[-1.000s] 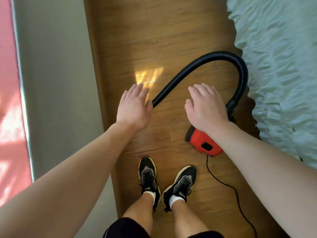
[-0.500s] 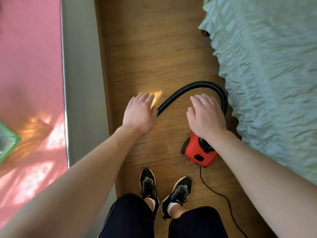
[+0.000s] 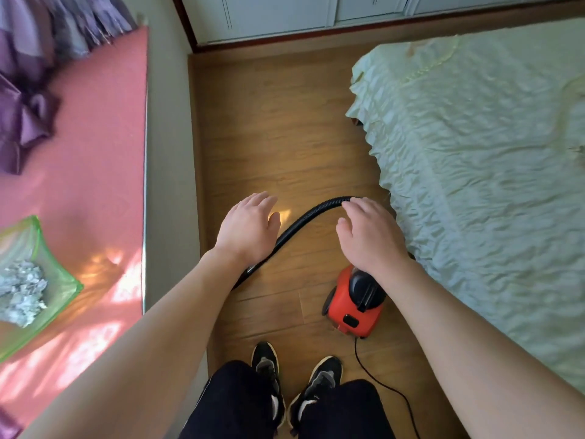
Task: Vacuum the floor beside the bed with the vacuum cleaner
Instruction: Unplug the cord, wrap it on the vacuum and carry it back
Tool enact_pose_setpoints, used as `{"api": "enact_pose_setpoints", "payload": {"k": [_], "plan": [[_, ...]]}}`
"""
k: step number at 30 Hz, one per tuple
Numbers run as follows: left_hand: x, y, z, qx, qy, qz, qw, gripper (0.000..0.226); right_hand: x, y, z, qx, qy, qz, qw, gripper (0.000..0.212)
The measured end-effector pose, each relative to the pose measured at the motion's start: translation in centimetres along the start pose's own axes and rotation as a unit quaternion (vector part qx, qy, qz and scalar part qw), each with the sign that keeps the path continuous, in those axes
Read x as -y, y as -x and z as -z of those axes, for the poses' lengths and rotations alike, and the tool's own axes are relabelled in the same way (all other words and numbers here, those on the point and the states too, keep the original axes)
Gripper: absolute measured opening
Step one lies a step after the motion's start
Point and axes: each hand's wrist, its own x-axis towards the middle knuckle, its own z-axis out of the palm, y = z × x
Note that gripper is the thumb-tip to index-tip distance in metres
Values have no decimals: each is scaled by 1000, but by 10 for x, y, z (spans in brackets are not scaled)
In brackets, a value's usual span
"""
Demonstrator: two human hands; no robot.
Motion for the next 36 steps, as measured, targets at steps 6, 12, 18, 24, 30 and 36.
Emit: {"api": "enact_pose_setpoints", "payload": {"k": [6, 12, 18, 24, 30, 36], "plan": [[-47, 12, 53, -3, 4, -4, 1000, 40, 9, 18, 71, -4, -3, 0, 1000, 43], [-91, 27, 98, -18, -2, 2, 1000, 36, 9, 38, 122, -35, 12, -8, 999, 45], [-118, 46, 135, -35, -38, -22, 998, 39, -3, 62, 165, -36, -22, -43, 998, 43], [-150, 68, 164, -35, -58, -24, 997, 42, -15, 87, 209, -60, -15, -47, 997, 41], [-182, 74, 184, -54, -58, -30, 996, 37, -28, 103, 240, -70, -17, -47, 996, 39], [-203, 69, 195, -54, -52, -53, 996, 32, -39, 113, 268, -85, -62, -66, 992, 49]]}}
